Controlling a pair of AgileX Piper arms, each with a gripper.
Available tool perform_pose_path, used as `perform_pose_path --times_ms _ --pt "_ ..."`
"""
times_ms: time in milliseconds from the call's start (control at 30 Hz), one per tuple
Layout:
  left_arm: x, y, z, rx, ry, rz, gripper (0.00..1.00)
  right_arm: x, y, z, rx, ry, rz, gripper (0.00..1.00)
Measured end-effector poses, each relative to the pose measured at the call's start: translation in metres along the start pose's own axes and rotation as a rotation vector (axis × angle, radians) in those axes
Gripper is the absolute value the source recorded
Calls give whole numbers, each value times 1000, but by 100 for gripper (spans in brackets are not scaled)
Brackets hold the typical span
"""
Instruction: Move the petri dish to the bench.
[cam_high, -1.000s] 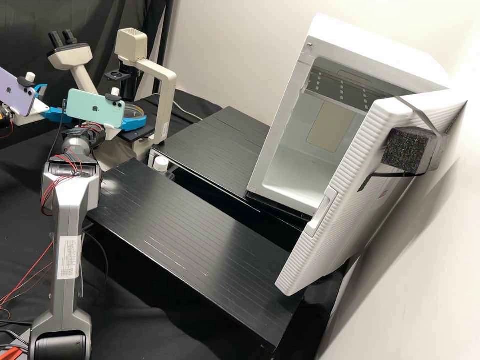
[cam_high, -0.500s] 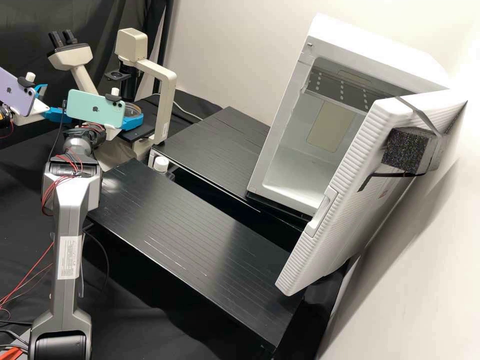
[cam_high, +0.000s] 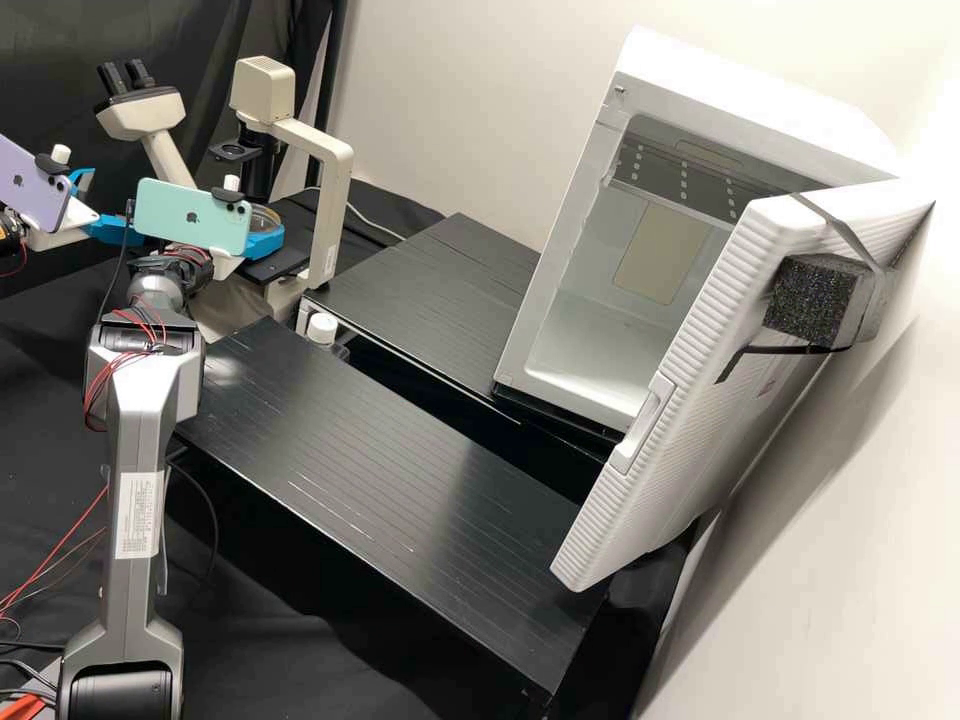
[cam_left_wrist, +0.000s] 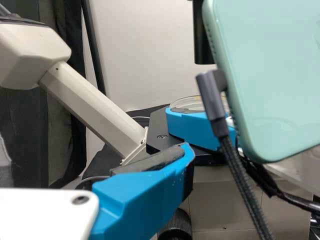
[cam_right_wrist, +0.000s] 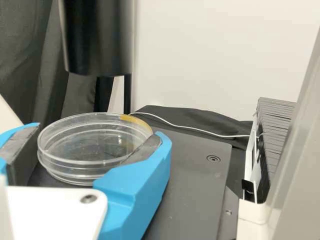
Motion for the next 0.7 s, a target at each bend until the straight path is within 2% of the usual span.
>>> perform_pose_path --times_ms 267,300,500,700 --pt "0 0 0 0 0 0 100 0 0 -1 2 8 2 0" --pt "0 0 0 0 0 0 100 0 -1 0 -6 14 6 0" --pt "0 0 0 0 0 0 100 -10 1 6 2 59 43 0" --pt "0 0 0 0 0 0 100 -25 6 17 -9 76 56 0"
